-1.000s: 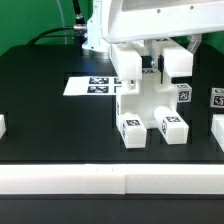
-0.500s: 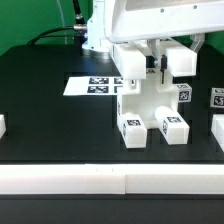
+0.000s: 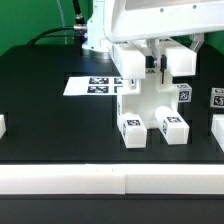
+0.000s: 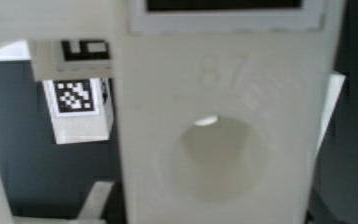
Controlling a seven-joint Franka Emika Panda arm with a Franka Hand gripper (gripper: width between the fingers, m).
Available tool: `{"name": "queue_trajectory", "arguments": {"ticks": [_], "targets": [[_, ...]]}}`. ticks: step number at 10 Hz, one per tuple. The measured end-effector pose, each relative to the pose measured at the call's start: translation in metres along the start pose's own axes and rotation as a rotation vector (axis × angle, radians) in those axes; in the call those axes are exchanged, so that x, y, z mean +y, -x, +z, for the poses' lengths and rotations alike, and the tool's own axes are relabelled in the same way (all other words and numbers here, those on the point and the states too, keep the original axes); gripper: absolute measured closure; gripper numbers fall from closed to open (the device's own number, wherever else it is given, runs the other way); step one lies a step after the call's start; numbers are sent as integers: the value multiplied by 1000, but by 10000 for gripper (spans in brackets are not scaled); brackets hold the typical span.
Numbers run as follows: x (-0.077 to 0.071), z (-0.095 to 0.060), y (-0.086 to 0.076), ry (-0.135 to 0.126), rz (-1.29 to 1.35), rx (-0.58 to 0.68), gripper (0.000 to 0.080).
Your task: Assemble chair
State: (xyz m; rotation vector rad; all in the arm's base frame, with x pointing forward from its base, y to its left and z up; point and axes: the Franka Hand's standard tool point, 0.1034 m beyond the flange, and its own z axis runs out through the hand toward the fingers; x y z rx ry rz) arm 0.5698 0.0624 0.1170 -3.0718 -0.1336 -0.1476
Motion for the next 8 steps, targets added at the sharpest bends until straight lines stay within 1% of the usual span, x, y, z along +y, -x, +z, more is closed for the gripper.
{"name": "queue_trajectory", "arguments": {"ticks": [2, 6, 8], "targets": [[1, 1, 1, -4, -102, -20, 511], [1, 1, 1, -2, -98, -14, 511], [-6, 0, 2, 3, -111, 9, 511]]}}
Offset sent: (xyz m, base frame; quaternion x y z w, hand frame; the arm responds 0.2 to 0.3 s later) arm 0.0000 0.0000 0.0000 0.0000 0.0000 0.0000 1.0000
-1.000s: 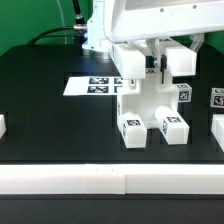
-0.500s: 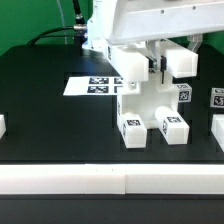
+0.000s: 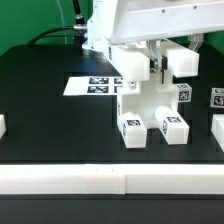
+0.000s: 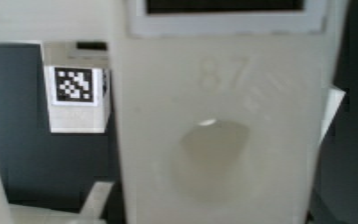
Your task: Assemble chair
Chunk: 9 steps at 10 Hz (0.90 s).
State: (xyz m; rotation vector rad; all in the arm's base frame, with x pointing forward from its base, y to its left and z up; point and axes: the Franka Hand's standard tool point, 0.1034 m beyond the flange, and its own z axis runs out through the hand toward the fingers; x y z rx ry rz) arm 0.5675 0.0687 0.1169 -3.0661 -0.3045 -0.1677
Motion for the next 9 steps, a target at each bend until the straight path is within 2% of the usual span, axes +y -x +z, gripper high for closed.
{"name": "queue_trajectory", "arguments": {"ticks": [2, 9], "targets": [[-7, 0, 6, 2, -15, 4, 511], [-6, -1, 4, 11, 10, 28, 511]]}}
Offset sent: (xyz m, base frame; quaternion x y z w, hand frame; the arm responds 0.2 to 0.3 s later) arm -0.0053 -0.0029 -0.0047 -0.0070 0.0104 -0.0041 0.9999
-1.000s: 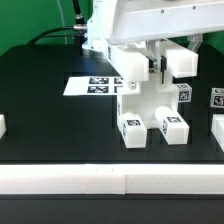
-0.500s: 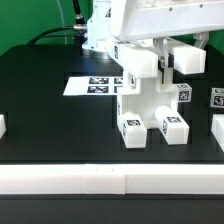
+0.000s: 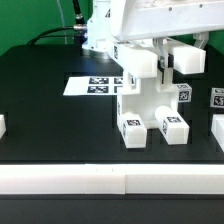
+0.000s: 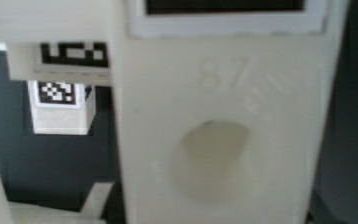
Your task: Assemble chair
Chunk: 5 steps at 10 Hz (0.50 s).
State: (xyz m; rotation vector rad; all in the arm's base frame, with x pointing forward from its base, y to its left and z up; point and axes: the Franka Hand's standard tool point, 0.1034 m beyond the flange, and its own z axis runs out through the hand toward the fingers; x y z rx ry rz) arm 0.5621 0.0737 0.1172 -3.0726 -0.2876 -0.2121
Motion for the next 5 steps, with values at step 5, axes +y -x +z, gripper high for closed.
{"name": "queue_trajectory", "arguments": {"ticks": [5], "targets": [[2, -1, 4, 6, 15, 10, 511]]}}
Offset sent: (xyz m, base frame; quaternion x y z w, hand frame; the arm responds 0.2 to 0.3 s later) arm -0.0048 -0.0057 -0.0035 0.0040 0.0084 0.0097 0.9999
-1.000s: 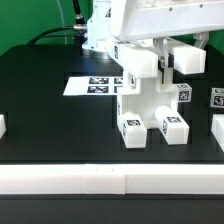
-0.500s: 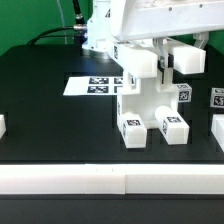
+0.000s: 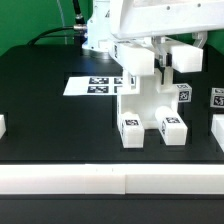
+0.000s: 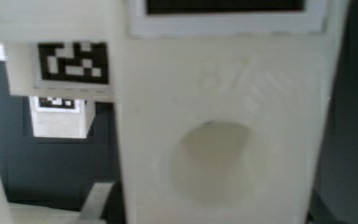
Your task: Assemble chair
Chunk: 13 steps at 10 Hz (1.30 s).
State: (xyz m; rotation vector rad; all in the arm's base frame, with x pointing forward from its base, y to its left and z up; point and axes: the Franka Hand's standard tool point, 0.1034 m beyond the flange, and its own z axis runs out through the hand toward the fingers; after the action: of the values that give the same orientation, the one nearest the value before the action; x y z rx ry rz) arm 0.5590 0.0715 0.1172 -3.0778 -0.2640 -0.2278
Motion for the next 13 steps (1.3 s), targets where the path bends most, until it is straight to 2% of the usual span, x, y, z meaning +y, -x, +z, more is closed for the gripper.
{"name": "queue_trajectory", "arguments": {"ticks": [3, 4, 6, 10, 13], "targets": [[0, 0, 0, 0, 1, 0, 511], [0, -1, 0, -1, 85, -4, 511], [9, -1, 0, -6, 106, -9, 511], [8, -1, 0, -6, 107, -10, 511], [6, 1, 3, -5, 261, -16, 511]]}}
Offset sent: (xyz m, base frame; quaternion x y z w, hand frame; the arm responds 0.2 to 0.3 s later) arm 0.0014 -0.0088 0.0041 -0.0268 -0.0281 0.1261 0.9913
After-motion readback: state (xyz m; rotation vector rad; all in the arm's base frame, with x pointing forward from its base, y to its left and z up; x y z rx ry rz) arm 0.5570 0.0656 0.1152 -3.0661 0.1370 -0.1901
